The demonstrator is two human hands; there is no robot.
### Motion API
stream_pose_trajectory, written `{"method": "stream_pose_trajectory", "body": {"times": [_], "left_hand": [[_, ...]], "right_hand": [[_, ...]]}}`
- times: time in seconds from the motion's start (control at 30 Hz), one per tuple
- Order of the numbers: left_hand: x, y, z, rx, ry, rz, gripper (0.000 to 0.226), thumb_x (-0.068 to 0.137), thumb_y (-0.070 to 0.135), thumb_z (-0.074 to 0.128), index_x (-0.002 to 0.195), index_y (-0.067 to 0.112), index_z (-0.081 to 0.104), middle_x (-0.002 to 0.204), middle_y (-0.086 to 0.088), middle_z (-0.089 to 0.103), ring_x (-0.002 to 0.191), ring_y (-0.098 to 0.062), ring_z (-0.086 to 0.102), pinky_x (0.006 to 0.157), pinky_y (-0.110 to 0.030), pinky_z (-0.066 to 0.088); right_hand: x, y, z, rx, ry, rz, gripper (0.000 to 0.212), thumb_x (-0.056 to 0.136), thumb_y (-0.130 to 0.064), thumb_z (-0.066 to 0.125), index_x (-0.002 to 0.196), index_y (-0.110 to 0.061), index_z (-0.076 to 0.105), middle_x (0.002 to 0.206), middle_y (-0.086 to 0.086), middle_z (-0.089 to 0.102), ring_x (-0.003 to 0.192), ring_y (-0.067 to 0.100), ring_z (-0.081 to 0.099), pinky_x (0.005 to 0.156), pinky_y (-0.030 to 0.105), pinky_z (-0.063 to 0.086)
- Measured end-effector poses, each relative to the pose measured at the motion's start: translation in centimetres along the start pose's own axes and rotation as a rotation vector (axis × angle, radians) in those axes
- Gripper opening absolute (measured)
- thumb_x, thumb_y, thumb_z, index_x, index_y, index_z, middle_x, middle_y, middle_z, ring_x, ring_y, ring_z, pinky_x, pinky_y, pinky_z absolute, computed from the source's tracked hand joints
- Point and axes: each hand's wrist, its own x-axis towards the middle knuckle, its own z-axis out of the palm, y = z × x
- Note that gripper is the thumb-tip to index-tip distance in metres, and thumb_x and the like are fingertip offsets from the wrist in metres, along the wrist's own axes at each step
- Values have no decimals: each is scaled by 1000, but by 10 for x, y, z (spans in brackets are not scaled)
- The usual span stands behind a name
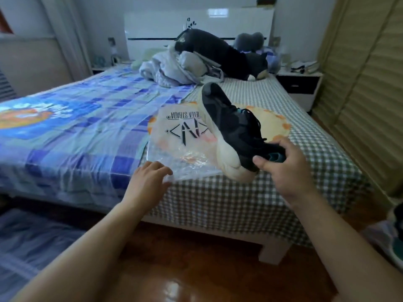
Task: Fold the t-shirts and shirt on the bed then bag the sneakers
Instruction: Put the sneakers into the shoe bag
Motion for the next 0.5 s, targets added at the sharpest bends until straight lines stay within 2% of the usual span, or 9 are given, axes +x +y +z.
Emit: {"method": "stream_pose_trajectory", "body": {"times": [0.1,0.2,0.33,0.4,0.47,0.5], "left_hand": [[4,-3,-5,-92,71,-20,5,87,19,78,92,19,79,93,-2,71,92,-28,63,71,-37,43],[10,-1,-7,-212,85,-98,8,90,17,72,87,20,79,81,6,63,80,-22,61,67,-34,43],[13,5,-8,-285,90,-145,10,94,20,68,89,19,77,82,6,65,76,-14,59,70,-30,40],[16,11,-11,-314,101,-184,12,96,22,66,92,17,76,86,5,67,78,-13,60,73,-29,42],[24,15,-16,-416,94,-296,13,96,25,66,93,17,76,85,10,67,82,-10,61,75,-28,42],[28,16,-20,-499,97,-371,12,95,25,68,91,18,77,83,11,67,84,-9,62,76,-27,42]], "right_hand": [[2,3,3,20,-3,-5,24,86,3,73,88,-15,57,96,2,66,94,18,67,81,37,59],[0,4,4,99,-32,-11,29,85,11,69,87,-15,56,101,-2,68,98,14,68,80,29,58],[-2,6,-2,231,-107,-18,32,86,13,66,87,-18,57,101,-10,72,103,13,69,80,26,58],[-4,7,-10,278,-177,-3,25,80,-6,79,88,-21,61,99,-5,71,104,20,69,81,28,58],[-6,9,-18,333,-244,78,44,59,-35,92,91,-22,65,103,2,72,104,25,70,80,29,59],[-9,11,-23,348,-269,114,54,52,-42,95,93,-21,67,104,3,73,104,27,70,79,29,59]]}}
